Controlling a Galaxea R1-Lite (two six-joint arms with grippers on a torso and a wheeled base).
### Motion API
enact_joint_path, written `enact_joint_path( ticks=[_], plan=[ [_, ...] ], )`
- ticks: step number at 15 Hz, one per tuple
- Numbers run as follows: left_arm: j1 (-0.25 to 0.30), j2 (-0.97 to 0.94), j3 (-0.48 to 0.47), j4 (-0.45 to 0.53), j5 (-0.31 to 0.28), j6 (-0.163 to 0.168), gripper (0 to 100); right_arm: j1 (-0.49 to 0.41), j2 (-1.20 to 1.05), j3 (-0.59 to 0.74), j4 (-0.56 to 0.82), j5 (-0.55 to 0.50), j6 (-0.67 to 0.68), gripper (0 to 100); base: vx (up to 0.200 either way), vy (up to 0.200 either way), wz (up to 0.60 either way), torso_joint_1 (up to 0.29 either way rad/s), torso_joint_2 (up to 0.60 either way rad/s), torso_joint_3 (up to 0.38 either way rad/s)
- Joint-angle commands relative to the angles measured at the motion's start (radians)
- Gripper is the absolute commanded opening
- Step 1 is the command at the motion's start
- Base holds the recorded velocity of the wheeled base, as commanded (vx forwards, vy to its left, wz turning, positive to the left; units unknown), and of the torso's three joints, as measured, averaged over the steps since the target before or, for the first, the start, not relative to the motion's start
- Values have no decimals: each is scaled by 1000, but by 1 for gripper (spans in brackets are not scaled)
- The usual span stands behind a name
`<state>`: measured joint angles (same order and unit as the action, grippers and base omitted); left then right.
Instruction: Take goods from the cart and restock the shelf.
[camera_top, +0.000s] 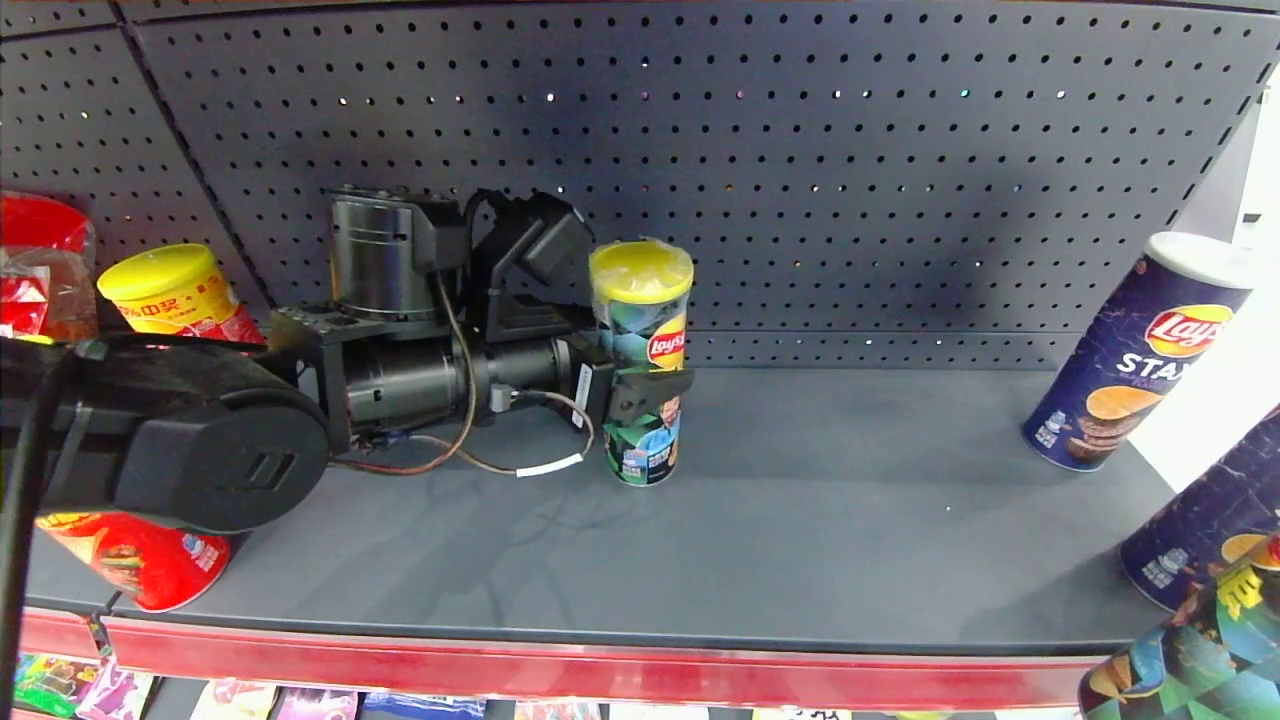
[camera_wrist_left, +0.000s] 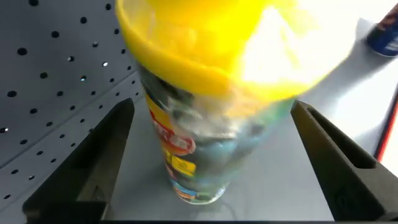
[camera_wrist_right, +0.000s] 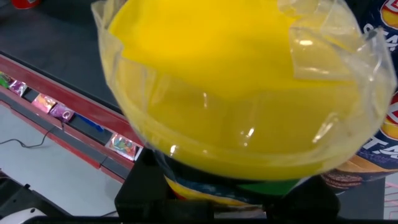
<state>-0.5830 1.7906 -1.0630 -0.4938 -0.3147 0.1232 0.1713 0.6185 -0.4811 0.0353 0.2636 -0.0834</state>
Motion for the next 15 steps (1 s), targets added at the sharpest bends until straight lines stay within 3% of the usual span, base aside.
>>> enact_joint_path(
  ticks=[1, 5, 12, 13, 15],
  plan=[
    [-18, 19, -14, 0, 12, 0, 100, 1, 1, -1, 0, 0, -1, 0, 0, 0, 0, 0, 0, 0],
    [-29, 65, -78, 0, 68, -7, 100, 1, 1, -1, 0, 0, -1, 0, 0, 0, 0, 0, 0, 0],
    [-52, 101, -97, -8, 66, -5, 100, -1, 0, -2, 0, 0, -1, 0, 0, 0, 0, 0, 0, 0],
    [-52, 101, -94, -8, 60, -5, 0, -1, -2, -2, 0, 0, -1, 0, 0, 0, 0, 0, 0, 0],
    [-54, 87, -80, -9, 29, -5, 0, -1, -2, -2, 0, 0, -1, 0, 0, 0, 0, 0, 0, 0]
  ],
)
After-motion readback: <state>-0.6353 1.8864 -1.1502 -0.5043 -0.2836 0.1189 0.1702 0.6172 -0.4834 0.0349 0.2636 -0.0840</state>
